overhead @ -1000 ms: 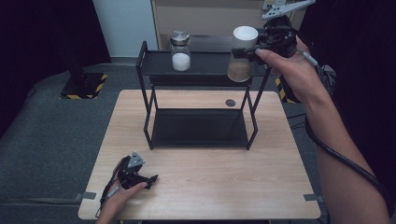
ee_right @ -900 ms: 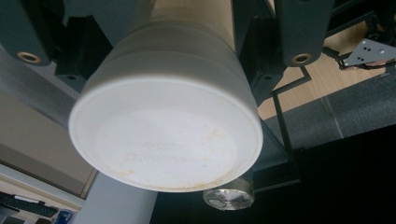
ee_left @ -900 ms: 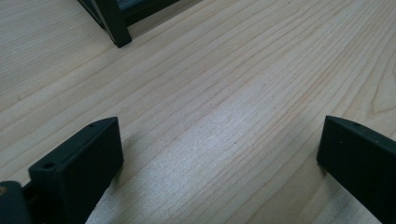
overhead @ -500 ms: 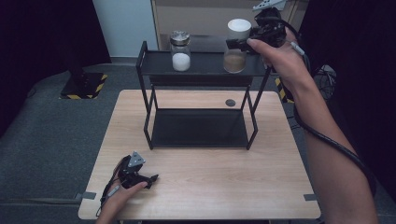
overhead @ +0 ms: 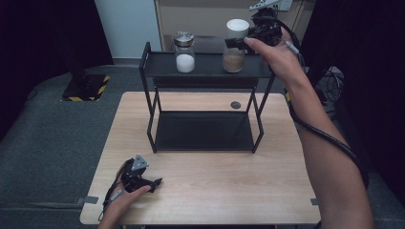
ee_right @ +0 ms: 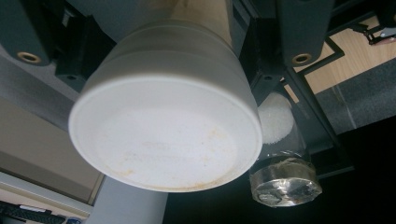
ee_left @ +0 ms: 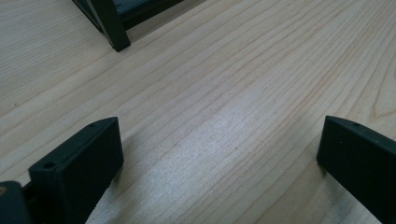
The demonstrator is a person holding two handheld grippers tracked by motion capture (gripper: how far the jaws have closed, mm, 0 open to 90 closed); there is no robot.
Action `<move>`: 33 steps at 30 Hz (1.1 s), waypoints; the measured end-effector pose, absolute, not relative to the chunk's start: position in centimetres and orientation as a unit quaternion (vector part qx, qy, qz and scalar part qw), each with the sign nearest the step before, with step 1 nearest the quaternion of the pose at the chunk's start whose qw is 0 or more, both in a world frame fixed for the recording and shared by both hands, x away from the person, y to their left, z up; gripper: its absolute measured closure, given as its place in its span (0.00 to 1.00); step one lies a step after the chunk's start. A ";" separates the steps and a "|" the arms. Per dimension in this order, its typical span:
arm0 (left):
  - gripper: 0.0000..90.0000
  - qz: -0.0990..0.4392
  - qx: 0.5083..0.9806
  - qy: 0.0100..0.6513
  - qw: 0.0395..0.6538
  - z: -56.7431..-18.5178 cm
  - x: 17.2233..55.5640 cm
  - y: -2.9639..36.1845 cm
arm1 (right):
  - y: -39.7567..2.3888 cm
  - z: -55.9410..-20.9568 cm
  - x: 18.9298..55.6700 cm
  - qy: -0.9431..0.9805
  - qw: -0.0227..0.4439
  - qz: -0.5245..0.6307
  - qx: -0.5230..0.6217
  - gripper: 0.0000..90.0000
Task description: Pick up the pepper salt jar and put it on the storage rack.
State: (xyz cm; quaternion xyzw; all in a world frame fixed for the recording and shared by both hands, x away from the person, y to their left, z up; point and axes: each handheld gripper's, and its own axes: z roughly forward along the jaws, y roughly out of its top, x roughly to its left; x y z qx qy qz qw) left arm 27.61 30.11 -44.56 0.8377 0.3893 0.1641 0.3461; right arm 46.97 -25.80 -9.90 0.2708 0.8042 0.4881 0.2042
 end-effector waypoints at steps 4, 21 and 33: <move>0.00 0.164 0.838 0.389 0.346 -44.6 27.6 30.1 | -25.8 -10.1 47.2 0.803 0.200 0.491 0.272 0.39; 0.00 0.164 0.838 0.388 0.346 -44.6 27.7 30.1 | -25.6 -10.8 47.8 0.804 0.192 0.491 0.275 0.39; 0.00 0.164 0.838 0.388 0.346 -44.6 27.6 30.1 | -26.1 -11.3 48.0 0.797 0.186 0.500 0.281 0.39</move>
